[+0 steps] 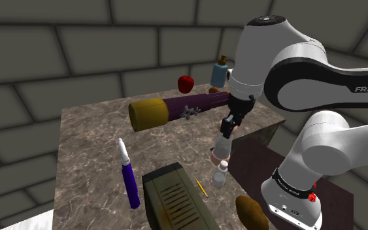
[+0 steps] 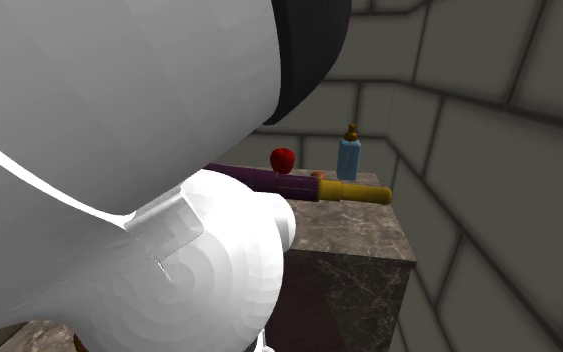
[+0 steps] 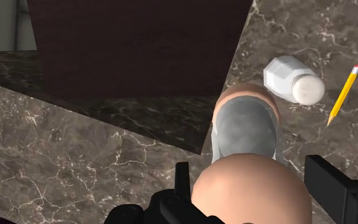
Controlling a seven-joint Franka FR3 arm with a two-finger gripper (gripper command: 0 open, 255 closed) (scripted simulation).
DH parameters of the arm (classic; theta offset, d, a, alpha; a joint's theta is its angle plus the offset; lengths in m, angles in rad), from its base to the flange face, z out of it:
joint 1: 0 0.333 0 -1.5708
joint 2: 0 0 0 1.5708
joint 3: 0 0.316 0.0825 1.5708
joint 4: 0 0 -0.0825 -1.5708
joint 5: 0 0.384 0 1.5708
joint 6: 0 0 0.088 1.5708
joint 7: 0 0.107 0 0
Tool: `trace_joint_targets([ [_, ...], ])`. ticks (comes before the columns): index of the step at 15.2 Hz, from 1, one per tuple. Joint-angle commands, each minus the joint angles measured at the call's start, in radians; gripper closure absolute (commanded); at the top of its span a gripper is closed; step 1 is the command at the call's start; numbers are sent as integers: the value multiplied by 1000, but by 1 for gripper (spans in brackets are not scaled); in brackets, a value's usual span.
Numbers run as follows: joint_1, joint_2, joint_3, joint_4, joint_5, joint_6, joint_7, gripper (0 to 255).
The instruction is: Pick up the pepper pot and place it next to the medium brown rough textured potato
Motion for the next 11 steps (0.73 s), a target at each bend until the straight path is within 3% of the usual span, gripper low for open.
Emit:
trace_joint_targets([
  [1, 7, -1, 10, -29, 11, 28, 4, 255],
  [5, 17, 16, 35, -83, 32, 97, 13, 255],
  [11, 17, 16, 35, -83, 32, 97, 13, 255],
])
